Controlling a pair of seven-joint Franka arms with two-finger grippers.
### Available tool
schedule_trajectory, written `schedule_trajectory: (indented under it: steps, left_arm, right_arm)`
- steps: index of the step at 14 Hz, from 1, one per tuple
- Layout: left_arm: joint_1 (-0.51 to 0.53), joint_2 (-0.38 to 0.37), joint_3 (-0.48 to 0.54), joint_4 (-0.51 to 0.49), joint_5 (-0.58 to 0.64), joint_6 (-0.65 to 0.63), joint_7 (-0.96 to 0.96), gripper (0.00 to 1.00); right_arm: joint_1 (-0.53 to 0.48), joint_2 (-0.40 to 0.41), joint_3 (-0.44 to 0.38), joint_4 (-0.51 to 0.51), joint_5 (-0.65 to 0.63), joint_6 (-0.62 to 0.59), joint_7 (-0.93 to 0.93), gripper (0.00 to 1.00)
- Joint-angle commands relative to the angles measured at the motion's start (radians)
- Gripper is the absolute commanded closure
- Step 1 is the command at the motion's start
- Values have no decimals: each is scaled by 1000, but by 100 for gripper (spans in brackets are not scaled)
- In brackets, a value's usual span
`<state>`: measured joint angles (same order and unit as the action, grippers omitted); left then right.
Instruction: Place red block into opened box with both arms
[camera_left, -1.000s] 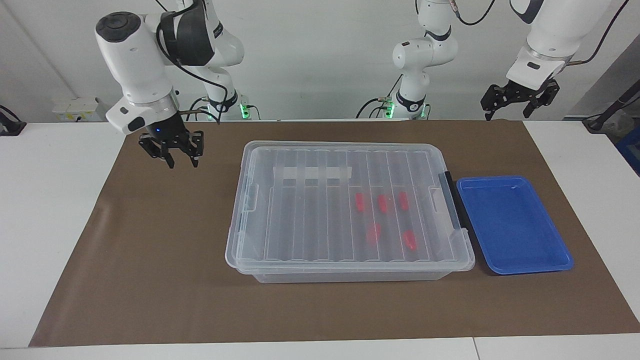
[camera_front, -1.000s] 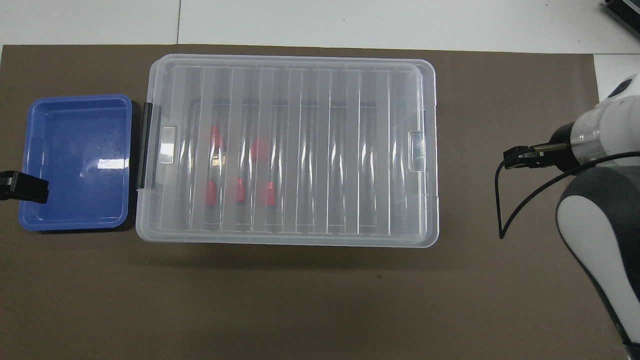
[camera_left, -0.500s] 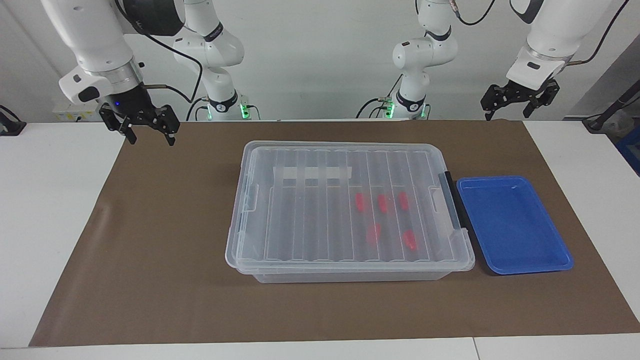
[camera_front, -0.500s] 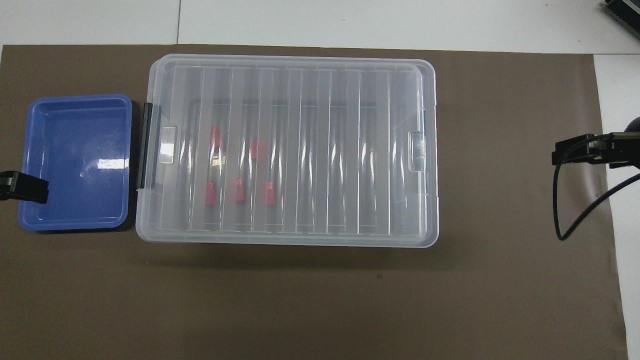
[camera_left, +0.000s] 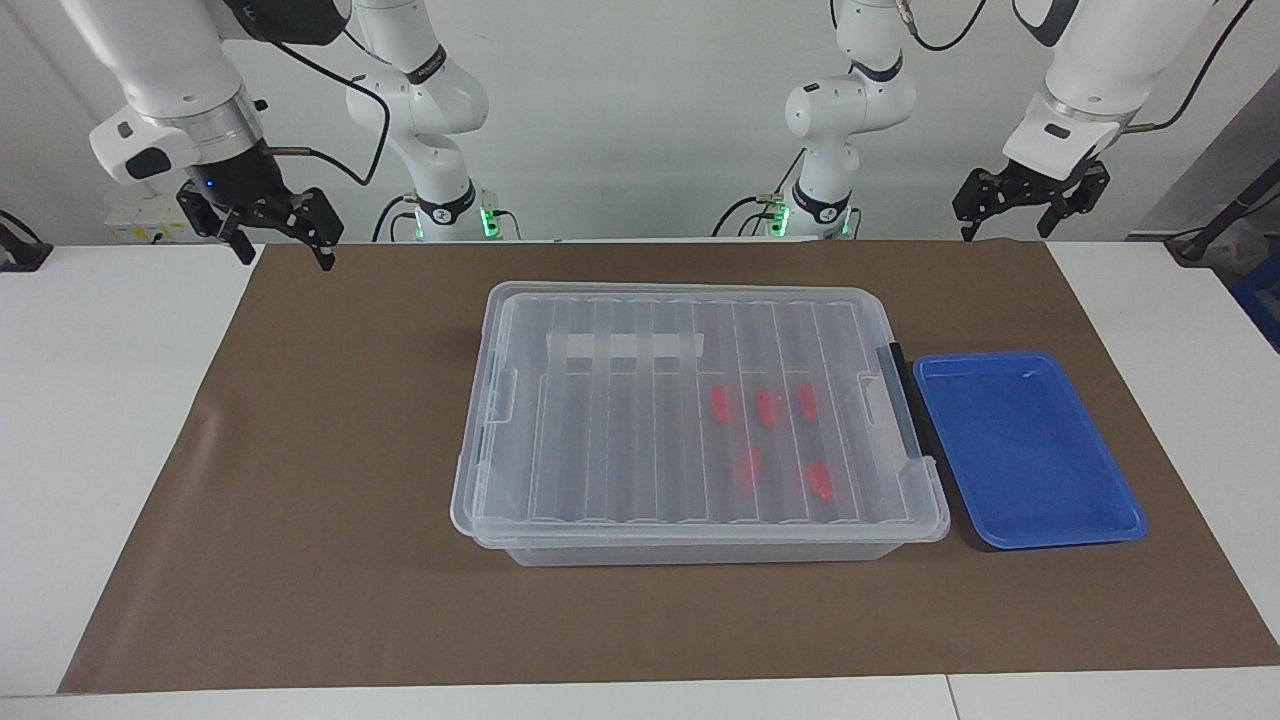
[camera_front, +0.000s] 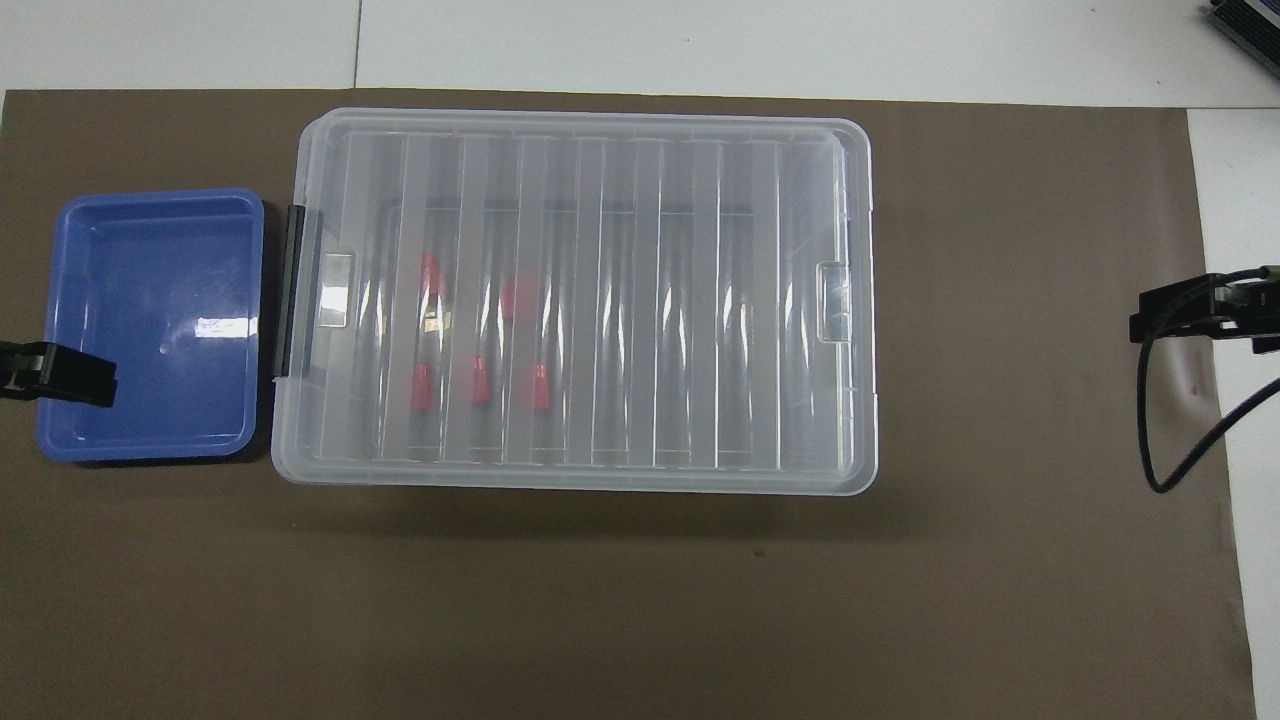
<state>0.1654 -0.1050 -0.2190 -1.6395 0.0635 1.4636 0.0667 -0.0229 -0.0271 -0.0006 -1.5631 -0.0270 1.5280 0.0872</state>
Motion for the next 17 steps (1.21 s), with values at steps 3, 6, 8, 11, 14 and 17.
schedule_trajectory:
  steps: [3,6,8,11,14,17]
  left_arm:
    - [11,-18,4,-13,-79,4,10,0]
    - [2,-18,3,-13,-80,4,10,0]
    - [2,-18,4,-14,-97,9,10,0]
    - [0,-18,4,-14,-97,9,7,0]
    - [8,-18,6,-14,-97,8,7,0]
    - [16,-18,7,-14,-97,4,8,0]
  right_arm:
    - [-22,1,21,3,-4,-15,22,0]
    - [-22,-2,21,-6,-4,-15,22,0]
    - [-20,-4,22,-11,-4,-9,20,0]
    - [-17,-5,22,-12,6,-5,23,0]
    - [-15,-11,22,-25,10,-5,26,0]
    - [-14,-14,22,-31,10,-6,28,0]
